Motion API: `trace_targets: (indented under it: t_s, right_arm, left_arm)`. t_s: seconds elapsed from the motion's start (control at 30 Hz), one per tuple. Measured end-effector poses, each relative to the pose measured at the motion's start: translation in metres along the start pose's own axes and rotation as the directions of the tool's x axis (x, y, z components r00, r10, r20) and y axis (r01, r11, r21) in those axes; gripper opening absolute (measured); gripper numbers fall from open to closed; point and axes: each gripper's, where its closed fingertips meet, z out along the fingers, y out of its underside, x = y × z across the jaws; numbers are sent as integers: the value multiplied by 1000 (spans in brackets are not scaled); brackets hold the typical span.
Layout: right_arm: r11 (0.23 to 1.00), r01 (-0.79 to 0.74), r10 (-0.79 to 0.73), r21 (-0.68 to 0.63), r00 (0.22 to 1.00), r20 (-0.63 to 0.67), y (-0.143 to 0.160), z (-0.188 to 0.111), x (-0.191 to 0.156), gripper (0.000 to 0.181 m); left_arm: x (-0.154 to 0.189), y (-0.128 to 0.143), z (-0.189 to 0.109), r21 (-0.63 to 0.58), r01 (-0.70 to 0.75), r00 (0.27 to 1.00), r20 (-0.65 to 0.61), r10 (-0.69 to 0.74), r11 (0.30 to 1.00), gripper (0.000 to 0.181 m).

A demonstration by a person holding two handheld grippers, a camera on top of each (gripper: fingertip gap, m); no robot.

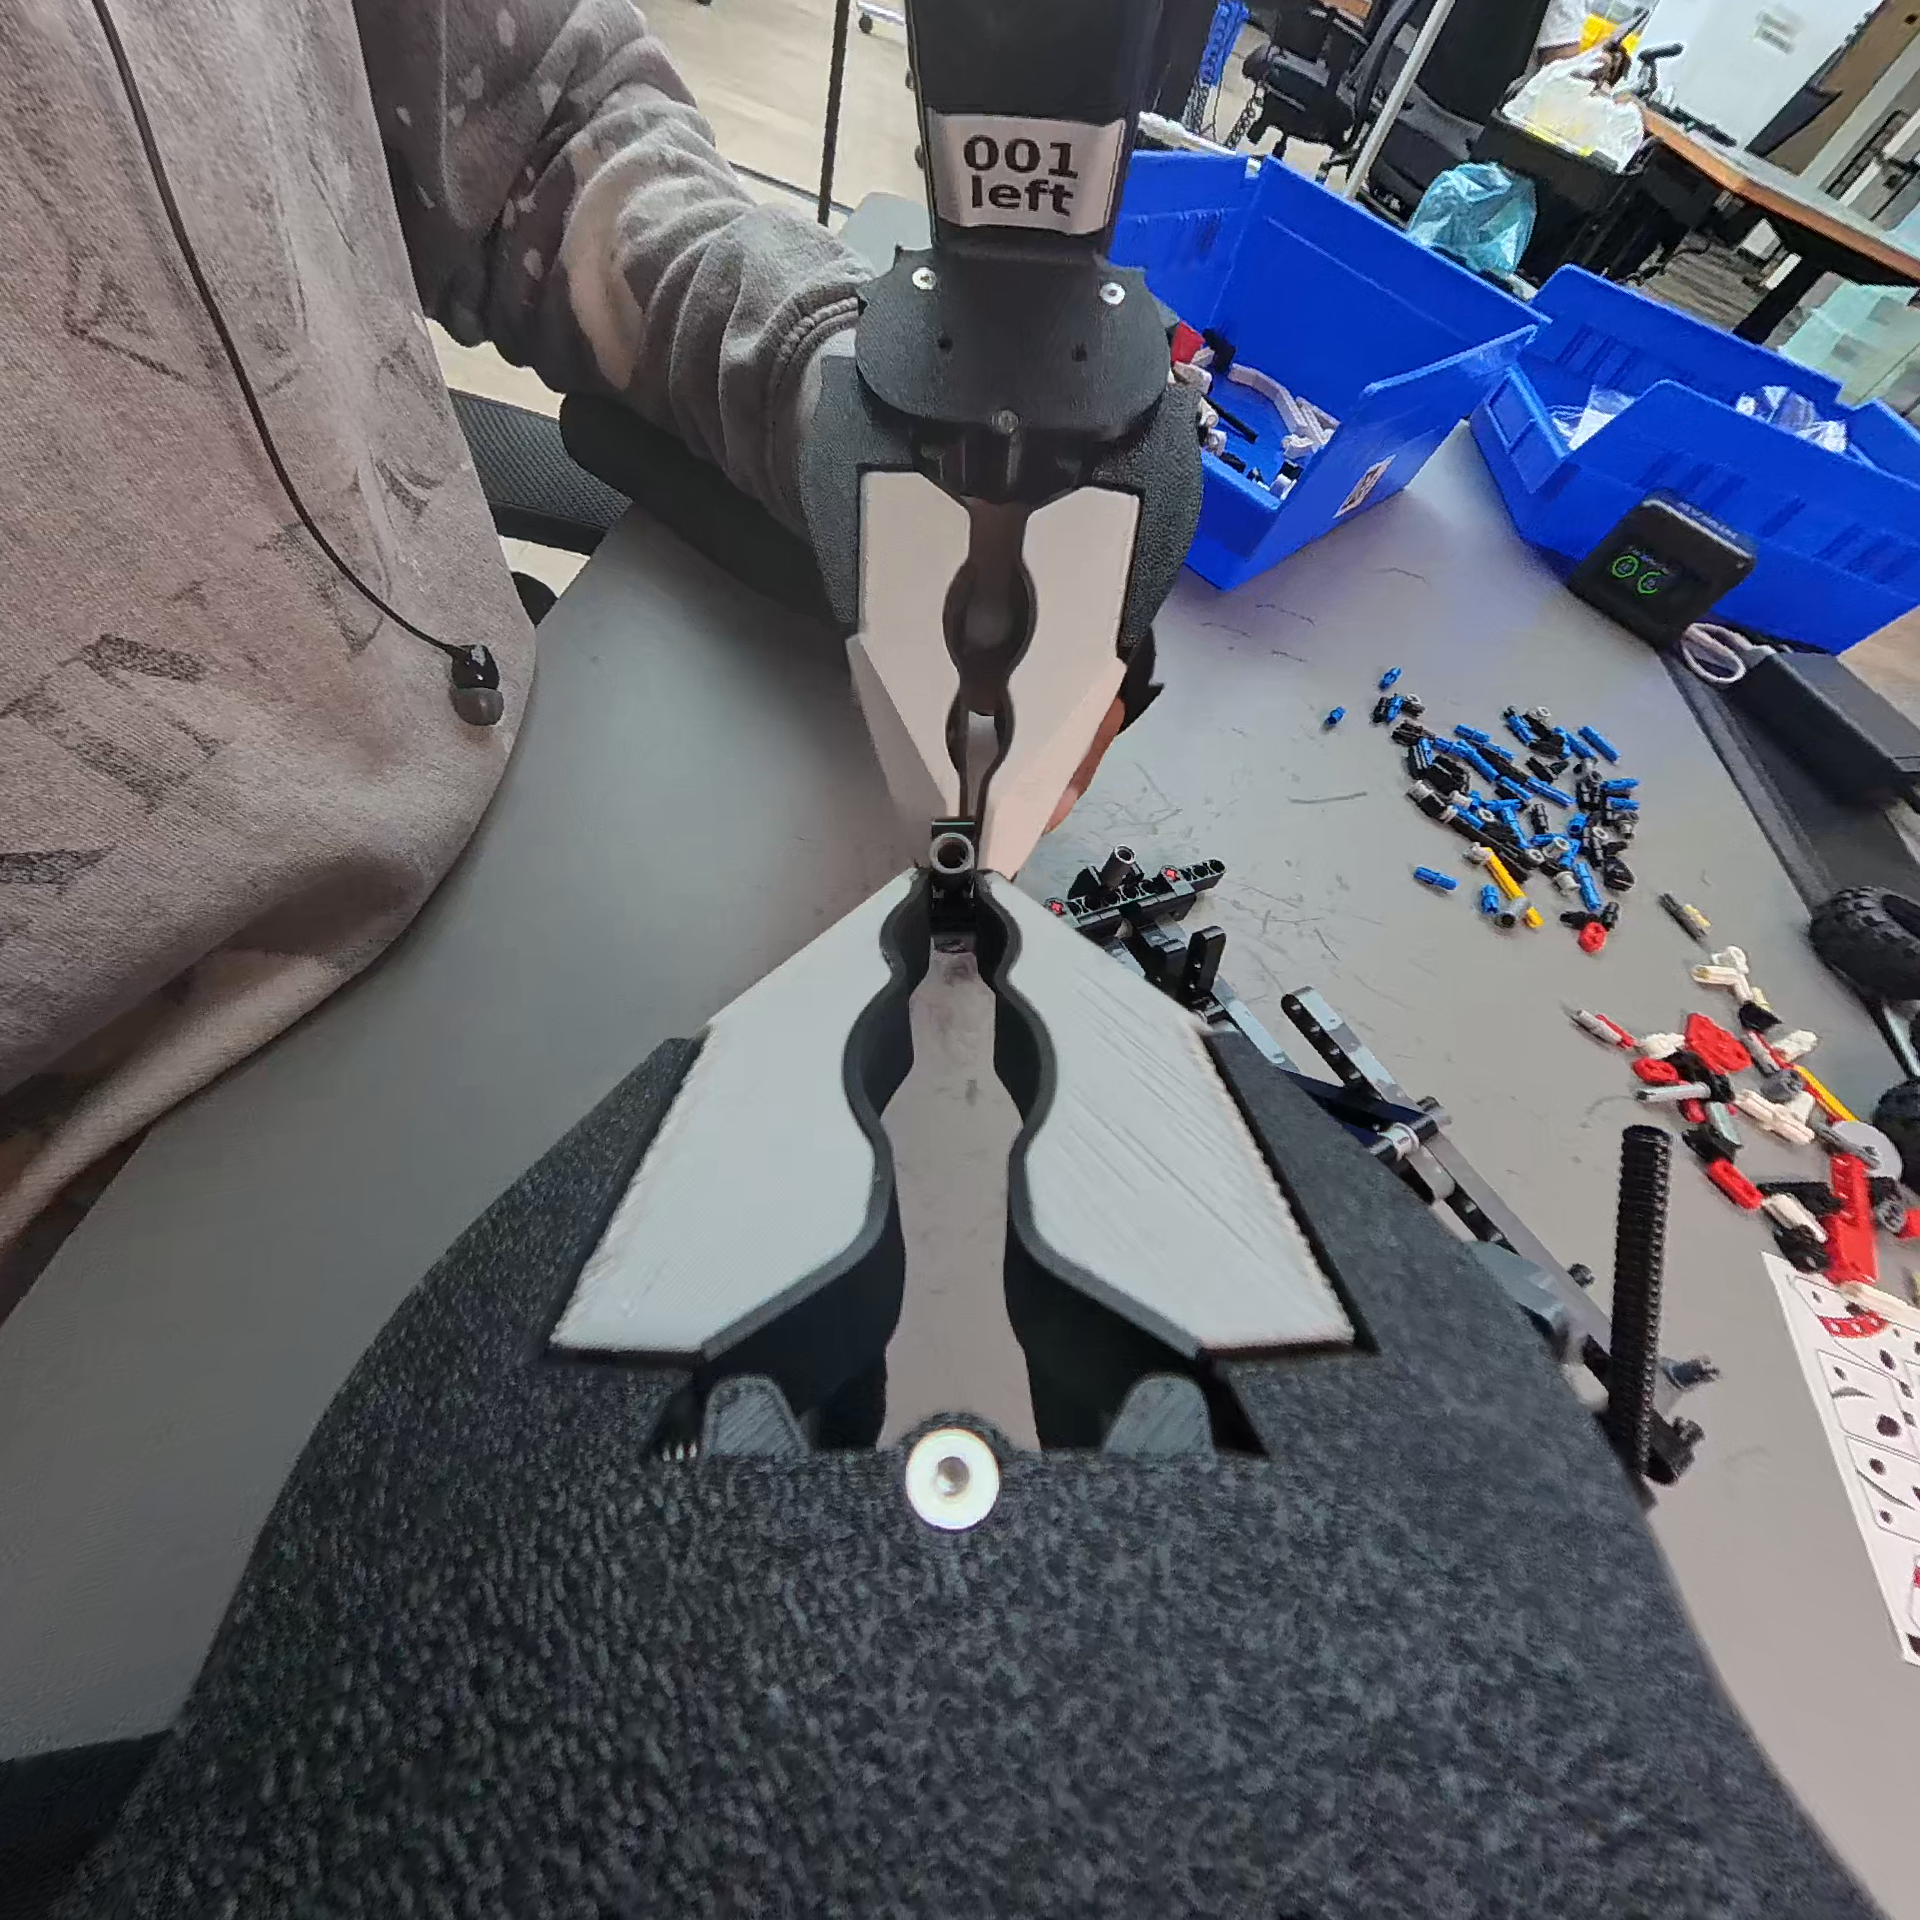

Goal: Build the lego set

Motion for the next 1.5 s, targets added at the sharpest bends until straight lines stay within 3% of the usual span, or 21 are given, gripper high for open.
trace_targets:
  t_s: [0.2,0.33,0.57,0.67,0.8,0.93,1.0,1.23,1.37,1.5]
  right_arm:
    - [1000,-3,3,3,1000,-11,-1,-1,2,7]
    - [1000,7,-8,-13,1000,-22,2,-1,4,7]
    - [998,12,-13,-56,1000,-16,10,4,3,8]
    - [999,-25,23,-37,999,-41,7,2,9,8]
    - [991,-121,112,-61,984,-135,18,-20,40,34]
    - [964,-168,93,-205,939,-332,61,-59,93,53]
    - [935,-200,81,-292,924,-374,84,-71,112,66]
    - [891,-196,89,-409,960,-266,112,-50,132,90]
    - [893,-179,120,-412,979,-166,111,-31,130,87]
    - [887,-172,116,-429,981,-154,114,-29,131,67]
  left_arm:
    - [-1,-4,-2,19,12,1000,-1,-12,1000,2]
    - [-3,-6,-5,36,23,1000,3,-23,999,17]
    - [0,-3,-3,12,45,999,-23,-45,999,10]
    - [-5,-5,-5,38,130,991,-33,-129,991,9]
    - [-22,-22,-18,162,403,913,-133,-385,901,8]
    - [-38,-34,-33,247,582,813,-223,-539,775,8]
    - [-40,-34,-36,254,617,786,-244,-568,745,8]
    - [-41,-34,-39,261,635,771,-259,-581,727,8]
    - [-42,-34,-43,274,638,769,-266,-581,719,8]
    - [-41,-34,-45,276,636,771,-266,-578,721,8]
